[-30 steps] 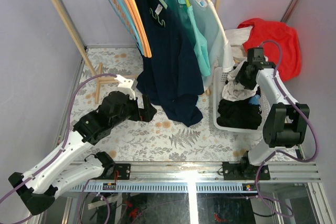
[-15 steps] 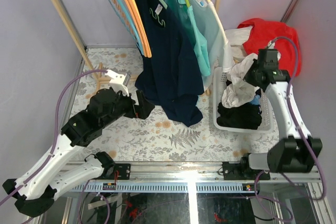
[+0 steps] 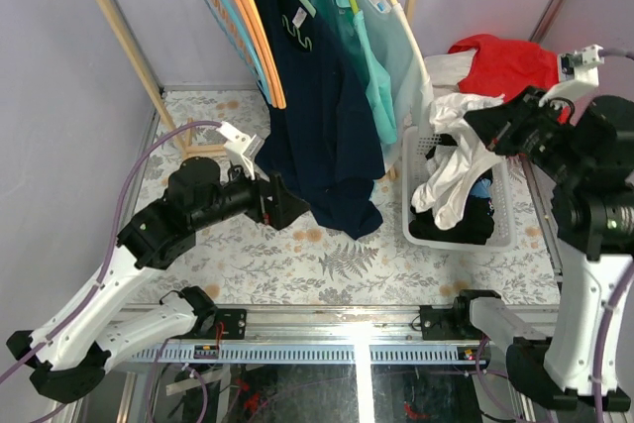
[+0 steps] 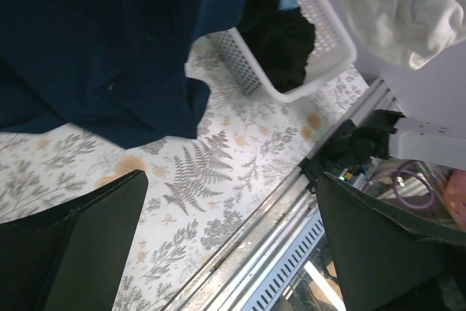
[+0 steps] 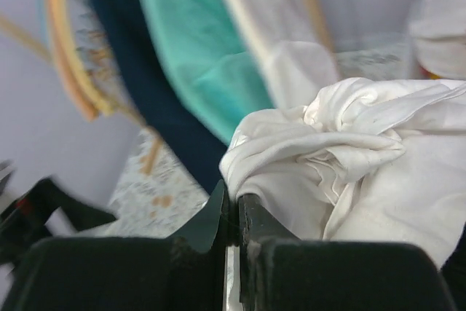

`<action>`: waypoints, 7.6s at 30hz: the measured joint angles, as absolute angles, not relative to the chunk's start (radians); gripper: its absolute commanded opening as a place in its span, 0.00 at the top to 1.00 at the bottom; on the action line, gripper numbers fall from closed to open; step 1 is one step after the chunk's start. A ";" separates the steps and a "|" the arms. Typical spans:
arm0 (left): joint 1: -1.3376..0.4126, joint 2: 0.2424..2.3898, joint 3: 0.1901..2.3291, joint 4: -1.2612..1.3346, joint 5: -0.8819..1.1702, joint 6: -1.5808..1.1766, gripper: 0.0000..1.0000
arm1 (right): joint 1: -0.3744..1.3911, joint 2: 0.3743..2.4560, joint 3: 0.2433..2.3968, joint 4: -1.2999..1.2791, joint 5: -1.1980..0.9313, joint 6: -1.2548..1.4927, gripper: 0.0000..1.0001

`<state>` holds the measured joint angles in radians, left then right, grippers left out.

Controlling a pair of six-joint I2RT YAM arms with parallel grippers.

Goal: Place the t-shirt on the hanger

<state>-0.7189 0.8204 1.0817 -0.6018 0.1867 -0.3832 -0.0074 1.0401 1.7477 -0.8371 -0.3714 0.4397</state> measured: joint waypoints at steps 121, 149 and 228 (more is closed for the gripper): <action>-1.369 1.250 1.809 -0.690 -0.663 -0.481 1.00 | 0.016 0.836 1.348 -0.368 -0.813 0.875 1.00; -1.375 1.010 1.318 -0.746 -0.698 -0.641 1.00 | 0.027 0.807 1.186 -0.386 -0.965 0.873 1.00; -1.288 1.348 1.986 -0.845 -0.785 -0.207 1.00 | 0.509 0.690 0.822 -0.217 -0.725 0.614 0.22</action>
<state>-1.2881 1.3476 1.9858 -0.8452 -0.7849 -0.2073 0.5087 0.6899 0.8219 -0.2173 -0.7250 0.6144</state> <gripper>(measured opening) 0.010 0.796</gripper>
